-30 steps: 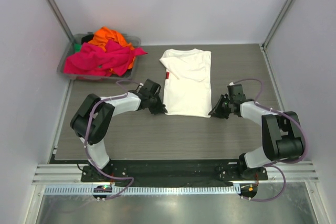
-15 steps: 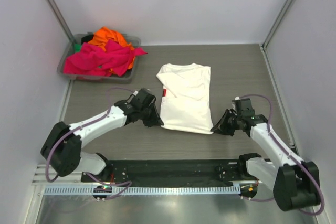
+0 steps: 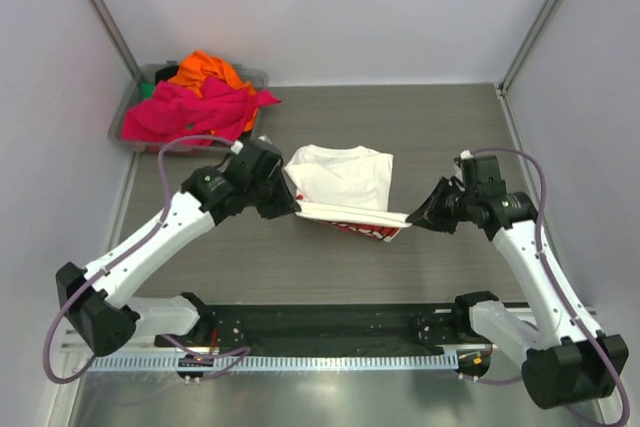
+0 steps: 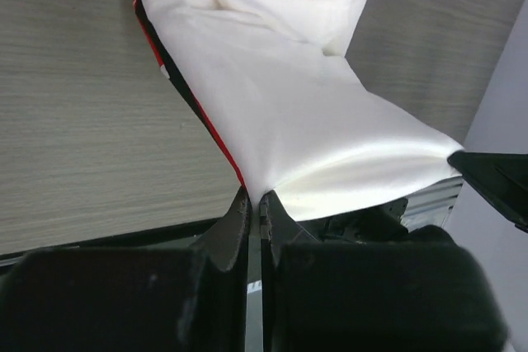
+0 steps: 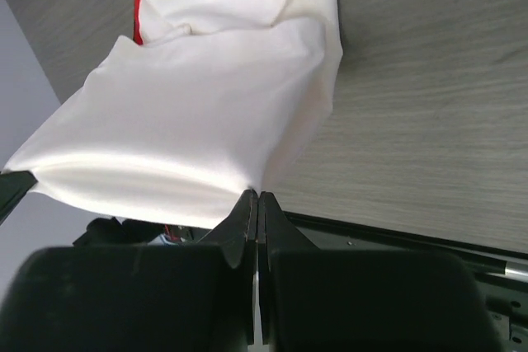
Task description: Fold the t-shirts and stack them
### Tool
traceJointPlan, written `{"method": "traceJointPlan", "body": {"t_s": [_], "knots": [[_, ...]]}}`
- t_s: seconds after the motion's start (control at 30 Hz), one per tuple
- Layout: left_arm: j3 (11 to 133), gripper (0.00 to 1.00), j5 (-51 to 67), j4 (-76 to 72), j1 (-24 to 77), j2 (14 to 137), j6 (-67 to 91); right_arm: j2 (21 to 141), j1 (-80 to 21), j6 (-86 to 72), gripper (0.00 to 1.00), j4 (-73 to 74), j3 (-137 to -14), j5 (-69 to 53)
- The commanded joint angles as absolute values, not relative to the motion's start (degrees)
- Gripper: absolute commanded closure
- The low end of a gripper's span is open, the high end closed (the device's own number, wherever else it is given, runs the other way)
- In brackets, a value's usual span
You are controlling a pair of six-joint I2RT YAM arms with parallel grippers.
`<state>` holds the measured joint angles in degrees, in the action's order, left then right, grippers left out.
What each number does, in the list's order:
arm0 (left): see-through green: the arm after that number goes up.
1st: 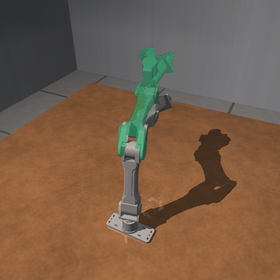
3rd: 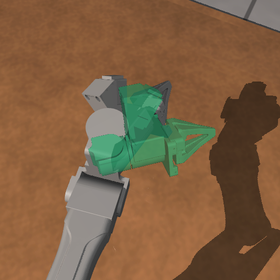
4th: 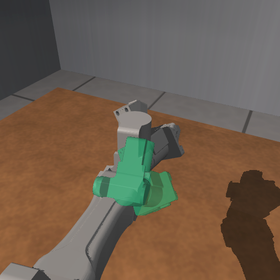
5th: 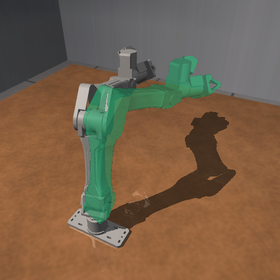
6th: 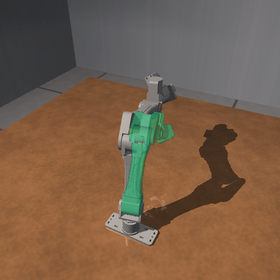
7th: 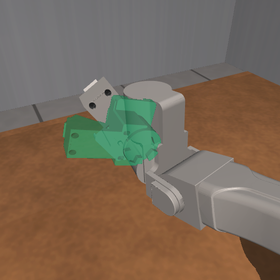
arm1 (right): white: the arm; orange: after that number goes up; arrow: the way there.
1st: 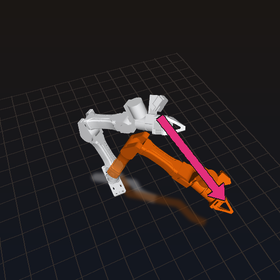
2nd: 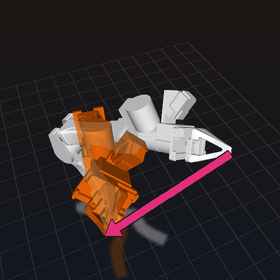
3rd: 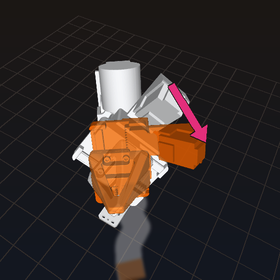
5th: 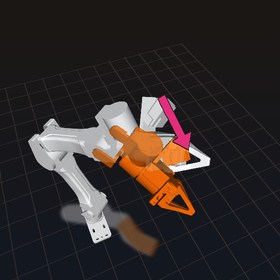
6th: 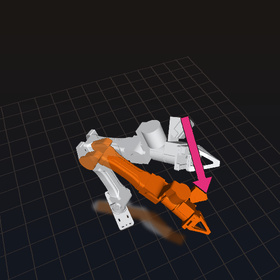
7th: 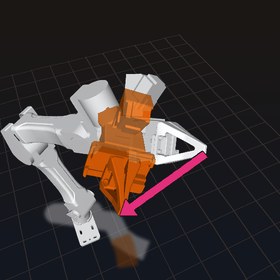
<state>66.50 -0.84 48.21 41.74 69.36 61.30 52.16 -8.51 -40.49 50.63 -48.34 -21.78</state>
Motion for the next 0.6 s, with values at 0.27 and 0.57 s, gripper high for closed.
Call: {"method": "traceJointPlan", "body": {"t_s": [0.27, 0.57], "knots": [[88.47, 1.00, -2.73, 56.25, 29.71, 87.78, 49.58, 73.46, -8.17, -35.25, 0.99, 48.17, -65.64, -13.45], [110.35, 1.00, 4.03, 60.29, 22.15, 109.40, 43.69, 94.28, -6.68, -33.22, 0.99, 47.29, -83.13, -10.37]]}}
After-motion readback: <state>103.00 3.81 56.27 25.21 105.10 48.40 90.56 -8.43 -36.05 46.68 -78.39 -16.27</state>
